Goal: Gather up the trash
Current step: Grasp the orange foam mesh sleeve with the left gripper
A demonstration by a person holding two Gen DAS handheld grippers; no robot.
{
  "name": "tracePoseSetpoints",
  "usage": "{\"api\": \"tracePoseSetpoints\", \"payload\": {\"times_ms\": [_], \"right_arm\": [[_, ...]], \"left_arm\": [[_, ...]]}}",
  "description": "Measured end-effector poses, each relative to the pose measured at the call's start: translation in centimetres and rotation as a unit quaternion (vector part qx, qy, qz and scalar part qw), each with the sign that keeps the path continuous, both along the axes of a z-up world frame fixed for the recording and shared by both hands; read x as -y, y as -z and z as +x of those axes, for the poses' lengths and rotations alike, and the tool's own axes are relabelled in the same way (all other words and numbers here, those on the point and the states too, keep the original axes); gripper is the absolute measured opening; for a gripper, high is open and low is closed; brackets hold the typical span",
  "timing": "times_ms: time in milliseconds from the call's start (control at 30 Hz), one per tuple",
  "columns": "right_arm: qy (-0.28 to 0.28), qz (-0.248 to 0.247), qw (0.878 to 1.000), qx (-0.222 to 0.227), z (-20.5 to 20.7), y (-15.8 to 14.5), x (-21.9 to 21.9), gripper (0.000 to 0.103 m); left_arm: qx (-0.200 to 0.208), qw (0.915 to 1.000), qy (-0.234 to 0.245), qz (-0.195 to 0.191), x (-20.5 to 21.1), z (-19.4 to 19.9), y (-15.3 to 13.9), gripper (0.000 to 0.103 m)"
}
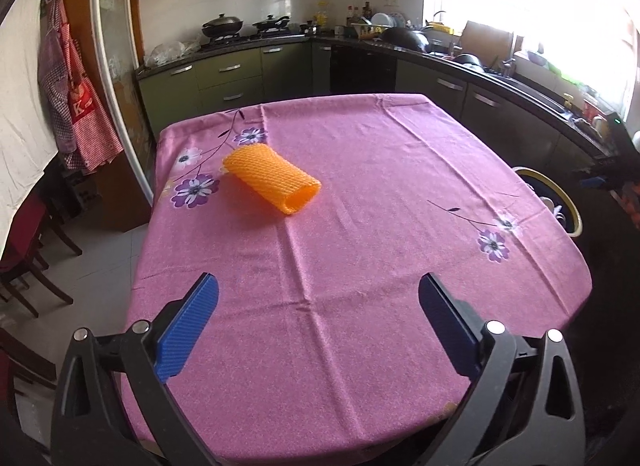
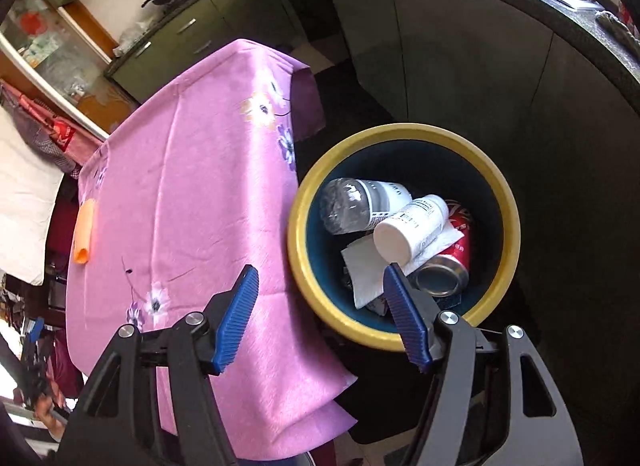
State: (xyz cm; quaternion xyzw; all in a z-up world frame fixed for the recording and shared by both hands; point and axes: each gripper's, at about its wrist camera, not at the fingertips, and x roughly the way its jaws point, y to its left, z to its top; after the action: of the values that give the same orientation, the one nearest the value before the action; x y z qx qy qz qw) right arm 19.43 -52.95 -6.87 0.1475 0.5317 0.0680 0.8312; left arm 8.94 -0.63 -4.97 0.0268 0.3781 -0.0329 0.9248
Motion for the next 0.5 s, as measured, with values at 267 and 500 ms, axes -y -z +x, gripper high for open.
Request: {"api": "tracePoseSetpoints", "payload": {"times_ms": [267, 500], "right_arm": [[-0.039, 0.018, 0.999, 0.029, -3.4, -0.2, -2.7, 0.068], [-0.062, 0.021, 0.997, 0.031, -2.2, 0.4, -3.5, 0.07]], "left_arm": [[-0.068, 0.9915, -0.105, -0.038, -2.4, 9.7, 1.0, 0.096], [-0.118, 0.976, -0.179, -0.04, -2.1, 18.1, 2.2, 0.096]]}}
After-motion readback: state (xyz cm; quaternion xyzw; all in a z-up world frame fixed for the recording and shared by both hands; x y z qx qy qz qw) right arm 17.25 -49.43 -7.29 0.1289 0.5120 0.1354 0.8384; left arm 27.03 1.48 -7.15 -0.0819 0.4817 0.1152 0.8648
